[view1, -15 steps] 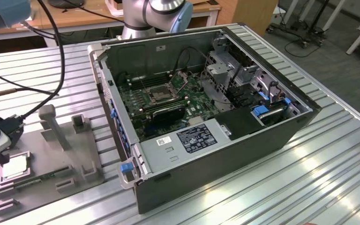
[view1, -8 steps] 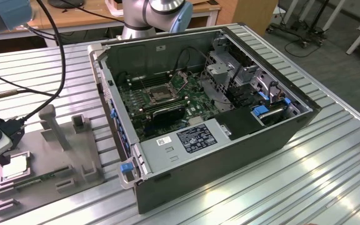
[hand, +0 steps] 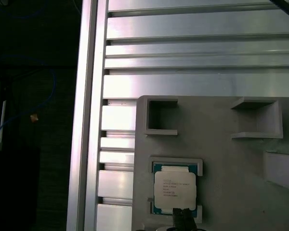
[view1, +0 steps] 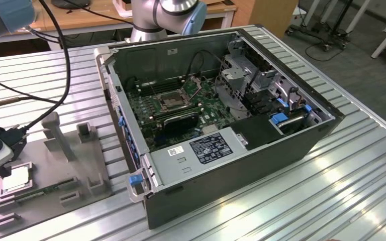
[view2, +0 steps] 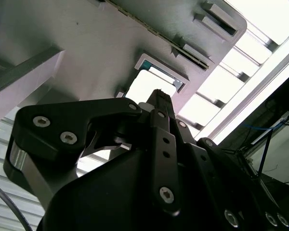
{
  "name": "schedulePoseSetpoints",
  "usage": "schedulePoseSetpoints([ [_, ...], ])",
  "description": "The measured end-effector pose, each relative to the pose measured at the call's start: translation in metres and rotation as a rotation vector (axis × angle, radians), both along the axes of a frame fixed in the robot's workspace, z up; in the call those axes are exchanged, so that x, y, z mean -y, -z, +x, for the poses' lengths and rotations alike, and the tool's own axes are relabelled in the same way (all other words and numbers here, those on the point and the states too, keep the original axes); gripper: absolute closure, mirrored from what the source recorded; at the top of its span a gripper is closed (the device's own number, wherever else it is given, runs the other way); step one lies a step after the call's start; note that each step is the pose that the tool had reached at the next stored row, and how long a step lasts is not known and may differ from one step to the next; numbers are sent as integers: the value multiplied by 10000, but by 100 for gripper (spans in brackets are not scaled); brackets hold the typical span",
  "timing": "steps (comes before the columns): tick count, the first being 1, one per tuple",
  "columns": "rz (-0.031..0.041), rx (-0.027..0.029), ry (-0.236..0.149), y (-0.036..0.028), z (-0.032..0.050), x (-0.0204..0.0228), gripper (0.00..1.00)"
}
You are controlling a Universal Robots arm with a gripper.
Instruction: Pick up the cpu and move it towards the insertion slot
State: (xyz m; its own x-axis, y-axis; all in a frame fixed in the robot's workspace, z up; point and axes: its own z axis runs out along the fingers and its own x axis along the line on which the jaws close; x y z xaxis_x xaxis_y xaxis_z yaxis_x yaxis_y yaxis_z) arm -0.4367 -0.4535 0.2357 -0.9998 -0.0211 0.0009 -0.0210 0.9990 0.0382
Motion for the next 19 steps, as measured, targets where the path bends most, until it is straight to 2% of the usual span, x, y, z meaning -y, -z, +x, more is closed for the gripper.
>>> schedulePoseSetpoints([
  [9, 1, 0, 0, 6, 0, 0, 89],
  [15, 9, 2, 1, 72, 0, 0, 89],
  [19, 9, 0, 0, 91, 0, -6, 89],
])
